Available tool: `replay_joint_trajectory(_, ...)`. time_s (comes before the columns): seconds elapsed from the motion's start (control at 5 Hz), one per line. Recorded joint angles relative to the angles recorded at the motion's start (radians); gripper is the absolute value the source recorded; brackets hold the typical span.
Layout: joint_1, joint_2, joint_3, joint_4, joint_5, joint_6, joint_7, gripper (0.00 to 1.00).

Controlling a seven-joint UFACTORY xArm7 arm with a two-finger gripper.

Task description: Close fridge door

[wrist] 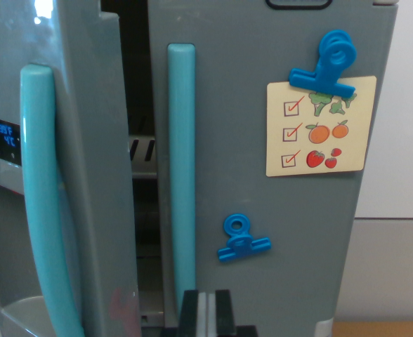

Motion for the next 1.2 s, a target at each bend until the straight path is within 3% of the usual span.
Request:
replay_joint_trajectory(1.0,0.0,0.001,0.004,0.0,0.0,0.0,0.0,1.0)
replay_joint_trajectory(1.2,0.0,0.005,0.017,0.0,0.0,0.0,0.0,1.0)
